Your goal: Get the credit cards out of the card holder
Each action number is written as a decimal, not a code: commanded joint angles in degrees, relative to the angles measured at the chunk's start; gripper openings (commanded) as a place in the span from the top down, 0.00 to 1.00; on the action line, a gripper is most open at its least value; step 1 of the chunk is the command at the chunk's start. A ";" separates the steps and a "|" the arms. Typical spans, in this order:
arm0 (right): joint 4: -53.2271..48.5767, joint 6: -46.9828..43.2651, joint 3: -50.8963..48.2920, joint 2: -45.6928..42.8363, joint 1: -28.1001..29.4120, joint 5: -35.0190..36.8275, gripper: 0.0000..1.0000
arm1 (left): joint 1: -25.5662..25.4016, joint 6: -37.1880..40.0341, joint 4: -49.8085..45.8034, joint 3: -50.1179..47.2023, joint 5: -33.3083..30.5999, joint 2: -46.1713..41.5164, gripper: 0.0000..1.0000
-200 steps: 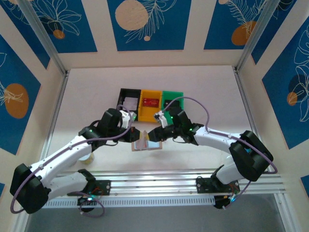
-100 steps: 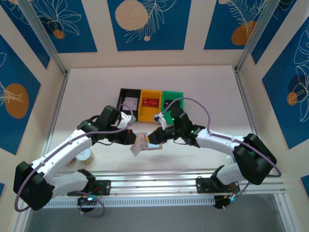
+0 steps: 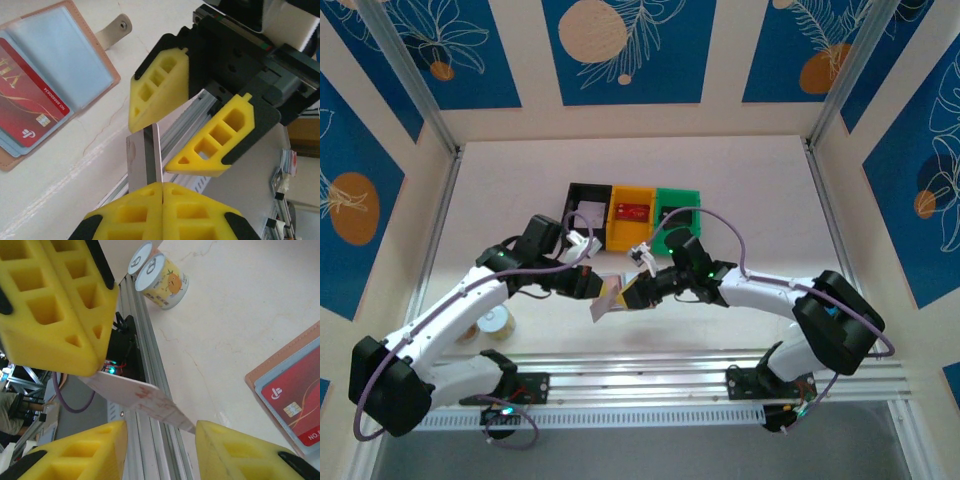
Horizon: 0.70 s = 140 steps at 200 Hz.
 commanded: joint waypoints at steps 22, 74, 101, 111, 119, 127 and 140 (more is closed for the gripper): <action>-0.46 -1.97 0.54 -1.27 0.05 0.66 0.59 | 1.27 3.58 -3.33 1.17 1.52 -0.46 1.00; 2.53 -0.74 -0.01 -0.62 0.22 -3.05 0.61 | 1.39 2.51 -1.43 1.07 3.14 0.12 1.00; 2.88 -0.47 0.37 0.10 0.31 -4.20 0.63 | 1.38 2.39 -0.87 1.15 3.36 0.11 1.00; 2.99 -0.39 0.34 0.10 0.31 -4.47 0.65 | 1.47 2.40 -0.54 1.15 3.66 -0.05 1.00; 3.07 -0.34 0.21 0.10 0.22 -4.71 0.67 | 1.47 2.38 -0.32 1.21 3.93 -0.11 1.00; 3.23 -0.22 0.26 0.11 0.15 -5.00 0.71 | 1.56 2.28 -0.10 1.15 4.04 -0.23 1.00; 3.47 0.00 0.16 0.10 -0.03 -5.28 0.76 | 1.65 2.23 0.24 1.23 4.48 -0.37 1.00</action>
